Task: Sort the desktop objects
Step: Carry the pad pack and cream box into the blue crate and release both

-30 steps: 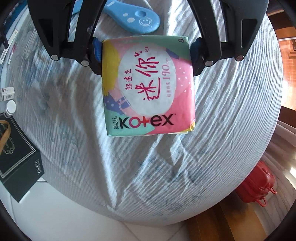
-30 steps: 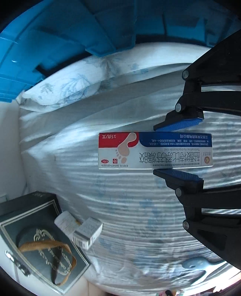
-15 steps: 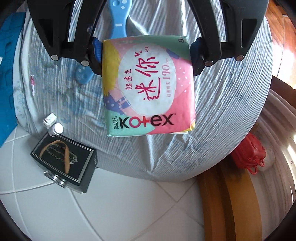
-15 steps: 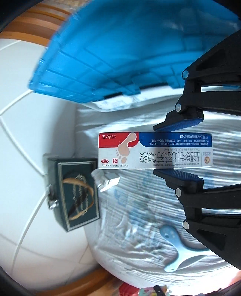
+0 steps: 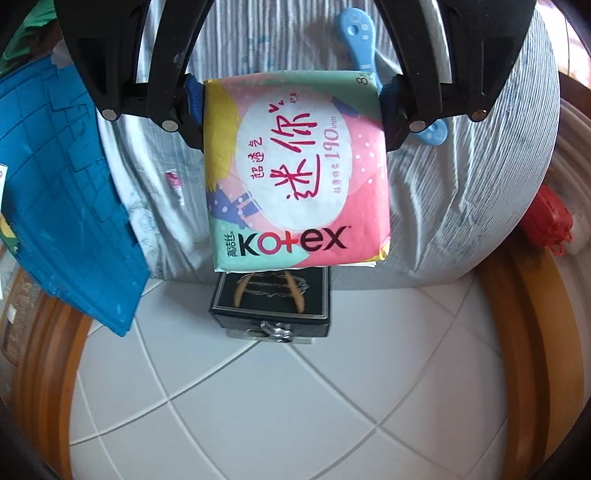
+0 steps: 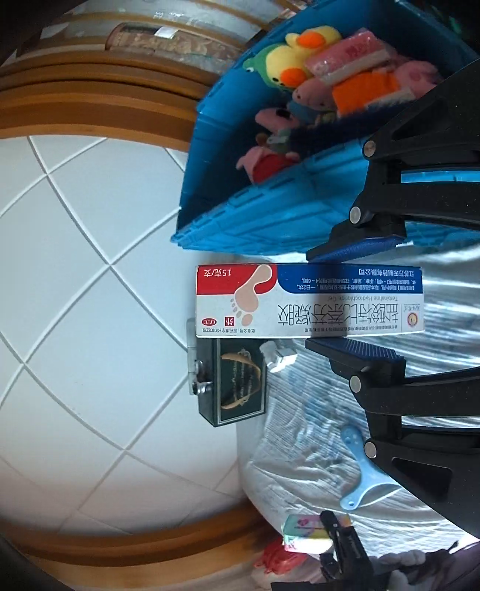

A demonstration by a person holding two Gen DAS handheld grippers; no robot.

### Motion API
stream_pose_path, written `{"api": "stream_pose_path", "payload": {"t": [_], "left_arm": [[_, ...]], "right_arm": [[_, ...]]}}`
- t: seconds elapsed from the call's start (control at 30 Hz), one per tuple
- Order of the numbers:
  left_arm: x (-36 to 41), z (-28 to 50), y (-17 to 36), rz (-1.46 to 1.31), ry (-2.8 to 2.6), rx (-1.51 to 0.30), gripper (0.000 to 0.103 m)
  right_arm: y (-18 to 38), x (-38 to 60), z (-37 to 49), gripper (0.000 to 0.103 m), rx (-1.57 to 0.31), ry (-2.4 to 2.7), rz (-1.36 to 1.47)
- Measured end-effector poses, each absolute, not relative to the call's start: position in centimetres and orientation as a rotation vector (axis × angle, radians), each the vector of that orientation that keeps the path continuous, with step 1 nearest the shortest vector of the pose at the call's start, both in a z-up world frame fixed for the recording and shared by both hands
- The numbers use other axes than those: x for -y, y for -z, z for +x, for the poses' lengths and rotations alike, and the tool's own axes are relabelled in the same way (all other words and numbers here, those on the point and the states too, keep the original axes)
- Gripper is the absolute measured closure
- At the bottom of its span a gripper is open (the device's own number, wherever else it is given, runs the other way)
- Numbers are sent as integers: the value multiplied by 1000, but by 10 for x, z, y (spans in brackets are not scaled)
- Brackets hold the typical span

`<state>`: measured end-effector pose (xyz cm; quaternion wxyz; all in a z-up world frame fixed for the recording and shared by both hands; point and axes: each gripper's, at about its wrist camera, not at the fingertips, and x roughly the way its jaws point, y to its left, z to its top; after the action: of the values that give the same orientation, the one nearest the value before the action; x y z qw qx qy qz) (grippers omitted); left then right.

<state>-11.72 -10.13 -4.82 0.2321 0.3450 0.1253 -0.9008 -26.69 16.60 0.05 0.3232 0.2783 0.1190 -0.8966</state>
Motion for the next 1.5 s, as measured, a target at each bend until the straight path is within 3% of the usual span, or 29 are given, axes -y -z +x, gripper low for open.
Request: {"api": "stream_pose_path", "payload": {"t": [0.27, 0.57, 0.9, 1.5], "left_arm": [[-14, -195, -16, 847, 2708, -216, 32], [-141, -307, -72, 845, 2947, -188, 32], [-240, -413, -46, 1085, 2883, -35, 32], [-265, -419, -13, 1231, 2744, 38, 30]], "right_arm": [[-41, -236, -311, 64, -295, 2435, 667], [-56, -300, -409, 64, -304, 2472, 732], [-24, -351, -507, 64, -301, 2418, 894], [13, -351, -543, 64, -382, 2275, 1002]]}}
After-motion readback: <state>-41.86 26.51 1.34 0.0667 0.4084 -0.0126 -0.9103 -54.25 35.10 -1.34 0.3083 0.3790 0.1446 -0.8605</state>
